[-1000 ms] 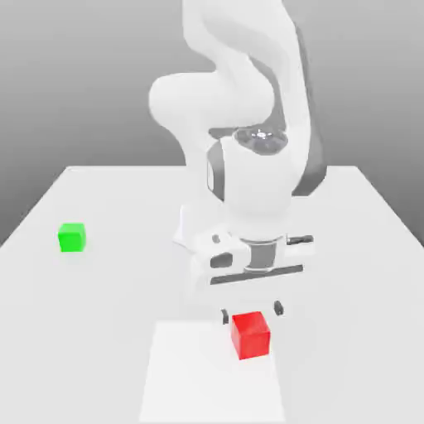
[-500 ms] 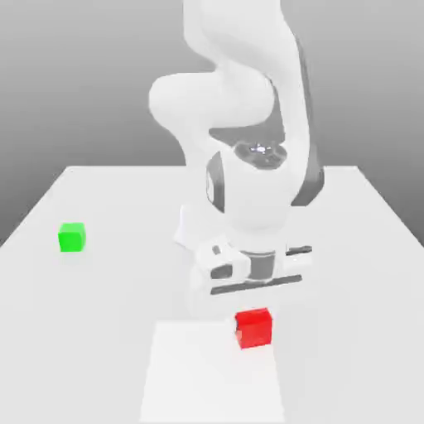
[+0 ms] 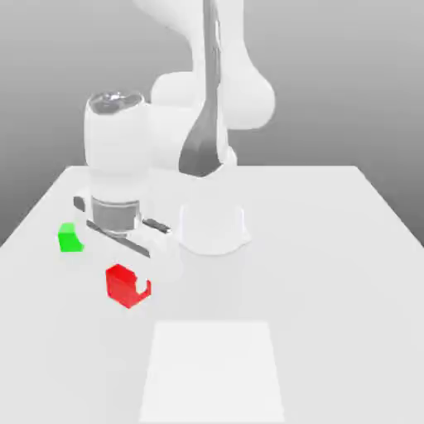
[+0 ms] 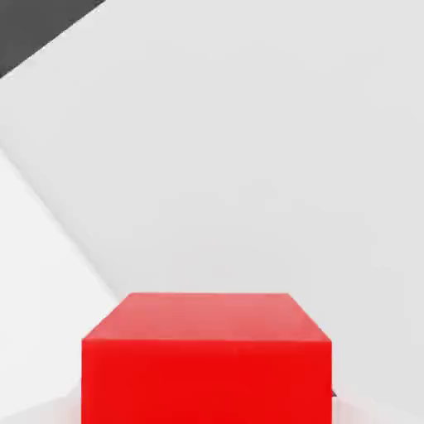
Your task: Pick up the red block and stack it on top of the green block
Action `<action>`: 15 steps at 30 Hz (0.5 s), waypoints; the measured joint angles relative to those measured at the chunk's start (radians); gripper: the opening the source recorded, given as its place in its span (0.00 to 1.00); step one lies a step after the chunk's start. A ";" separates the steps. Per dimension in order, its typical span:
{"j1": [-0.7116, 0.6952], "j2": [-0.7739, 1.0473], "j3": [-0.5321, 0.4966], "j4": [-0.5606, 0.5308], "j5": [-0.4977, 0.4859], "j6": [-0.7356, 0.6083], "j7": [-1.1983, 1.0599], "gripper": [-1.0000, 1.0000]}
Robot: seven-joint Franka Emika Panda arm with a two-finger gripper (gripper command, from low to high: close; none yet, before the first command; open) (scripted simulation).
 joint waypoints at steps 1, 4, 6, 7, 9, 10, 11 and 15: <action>-0.039 -0.009 -0.015 -0.003 -0.010 -0.004 0.042 0.00; -0.151 -0.034 -0.064 -0.012 -0.039 -0.019 0.167 0.00; -0.228 -0.051 -0.094 -0.019 -0.056 -0.028 0.248 0.00; -0.266 -0.059 -0.110 -0.022 -0.065 -0.032 0.289 0.00; -0.342 -0.075 -0.140 -0.028 -0.080 -0.041 0.369 0.00; -0.382 -0.083 -0.153 -0.032 -0.086 -0.045 0.408 0.00; -0.421 -0.091 -0.166 -0.035 -0.092 -0.049 0.447 0.00; -0.579 -0.119 -0.218 -0.049 -0.110 -0.064 0.599 0.00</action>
